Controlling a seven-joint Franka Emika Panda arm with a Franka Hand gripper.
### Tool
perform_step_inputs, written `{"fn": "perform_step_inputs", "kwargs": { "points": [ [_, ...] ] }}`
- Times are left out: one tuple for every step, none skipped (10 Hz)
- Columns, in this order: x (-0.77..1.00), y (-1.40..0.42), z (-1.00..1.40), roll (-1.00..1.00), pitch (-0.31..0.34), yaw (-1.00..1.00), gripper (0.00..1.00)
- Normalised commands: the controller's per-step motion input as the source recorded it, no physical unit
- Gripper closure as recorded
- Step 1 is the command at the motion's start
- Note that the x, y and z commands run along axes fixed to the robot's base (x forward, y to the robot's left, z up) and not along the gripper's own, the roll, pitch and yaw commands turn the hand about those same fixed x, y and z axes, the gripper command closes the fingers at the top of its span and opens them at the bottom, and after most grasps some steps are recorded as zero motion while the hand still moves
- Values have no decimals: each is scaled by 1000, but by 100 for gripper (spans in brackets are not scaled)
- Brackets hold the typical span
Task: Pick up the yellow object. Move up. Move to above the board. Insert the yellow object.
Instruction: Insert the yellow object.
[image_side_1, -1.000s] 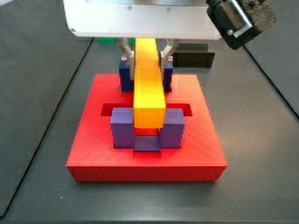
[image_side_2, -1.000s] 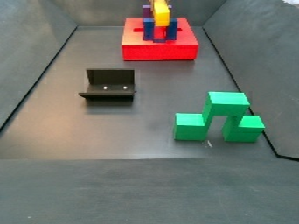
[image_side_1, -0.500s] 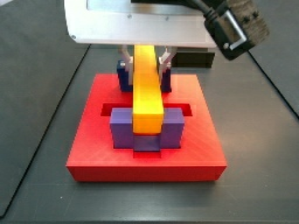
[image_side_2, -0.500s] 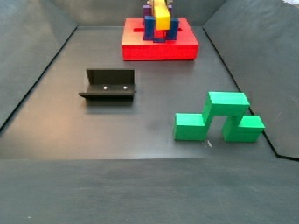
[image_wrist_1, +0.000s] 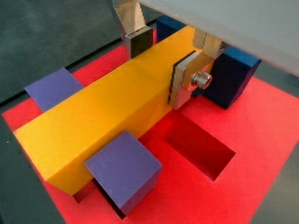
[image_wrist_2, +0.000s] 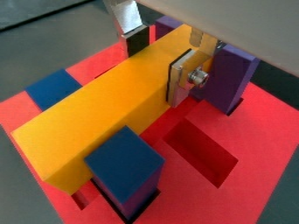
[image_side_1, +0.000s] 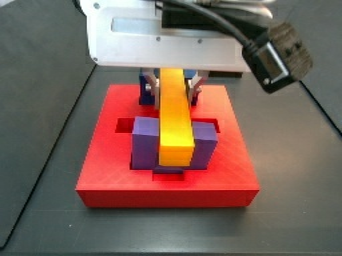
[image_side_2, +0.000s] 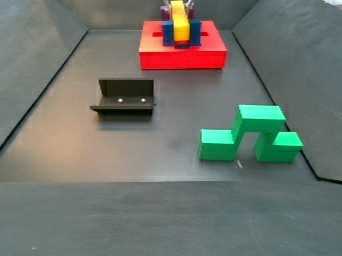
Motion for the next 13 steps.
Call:
{"fn": "perform_step_inputs", "kwargs": {
  "points": [
    [0, 0, -234, 141, 13, 0, 100],
    [0, 0, -229, 120, 0, 0, 100],
    [-34, -3, -206, 104, 0, 0, 100],
    [0, -97, -160, 31, -49, 49, 100],
    [0, -109, -166, 23, -36, 37, 100],
    [49, -106, -146, 17, -20, 34, 100],
    [149, -106, -146, 24, -10, 74, 100],
    [137, -20, -171, 56, 0, 80, 100],
    [137, 0, -180, 76, 0, 77, 100],
    [129, 77, -123, 70, 0, 11, 100],
    [131, 120, -74, 57, 10, 0, 100],
    [60, 151, -49, 53, 20, 0, 100],
    [0, 151, -37, 56, 20, 0, 100]
  ]
}}
